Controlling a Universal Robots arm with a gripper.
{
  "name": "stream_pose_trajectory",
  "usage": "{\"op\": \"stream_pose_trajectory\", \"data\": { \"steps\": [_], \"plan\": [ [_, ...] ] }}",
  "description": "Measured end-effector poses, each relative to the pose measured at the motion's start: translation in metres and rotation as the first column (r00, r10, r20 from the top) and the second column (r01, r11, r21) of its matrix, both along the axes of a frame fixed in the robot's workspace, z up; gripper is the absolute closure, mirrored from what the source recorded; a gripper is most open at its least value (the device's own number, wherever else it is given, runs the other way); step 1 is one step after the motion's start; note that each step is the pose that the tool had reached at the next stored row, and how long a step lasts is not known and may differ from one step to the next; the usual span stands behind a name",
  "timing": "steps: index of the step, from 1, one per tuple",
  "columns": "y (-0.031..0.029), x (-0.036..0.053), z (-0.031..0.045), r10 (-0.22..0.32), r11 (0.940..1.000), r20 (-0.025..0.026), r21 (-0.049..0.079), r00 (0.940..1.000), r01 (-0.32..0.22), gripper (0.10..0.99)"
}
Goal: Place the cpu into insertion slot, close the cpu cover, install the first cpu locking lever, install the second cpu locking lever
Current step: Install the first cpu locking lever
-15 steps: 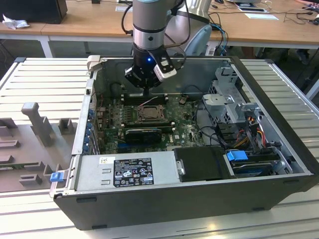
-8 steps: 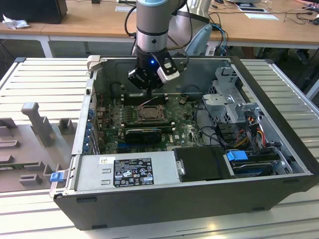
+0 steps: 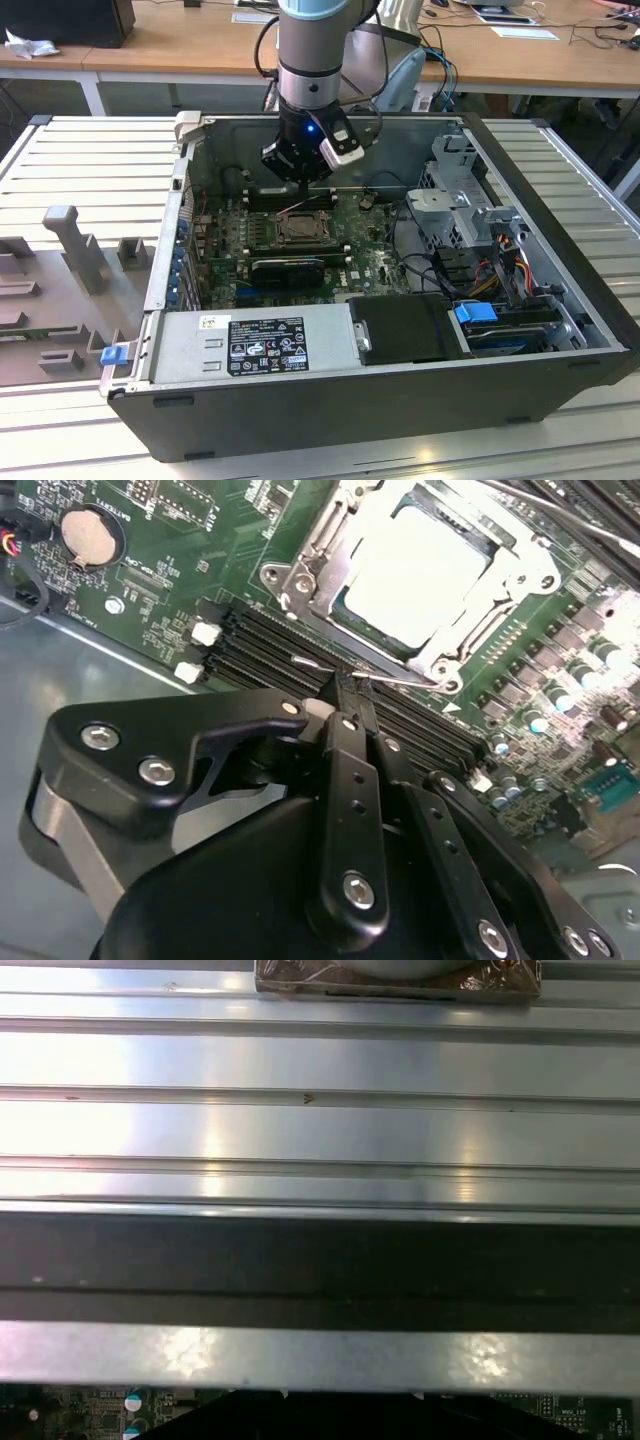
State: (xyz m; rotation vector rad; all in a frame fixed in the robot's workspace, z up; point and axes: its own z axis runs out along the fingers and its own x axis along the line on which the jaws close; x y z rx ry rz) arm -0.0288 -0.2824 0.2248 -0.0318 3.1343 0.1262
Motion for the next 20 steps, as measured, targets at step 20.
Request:
{"op": "stream_pose_trajectory", "data": {
  "steps": [20],
  "plan": [
    [0.0005, 0.0101, -0.0205, 0.018, 0.9998, -0.0002, -0.001, 0.9998, -0.018, 0.980]
  ]
}}
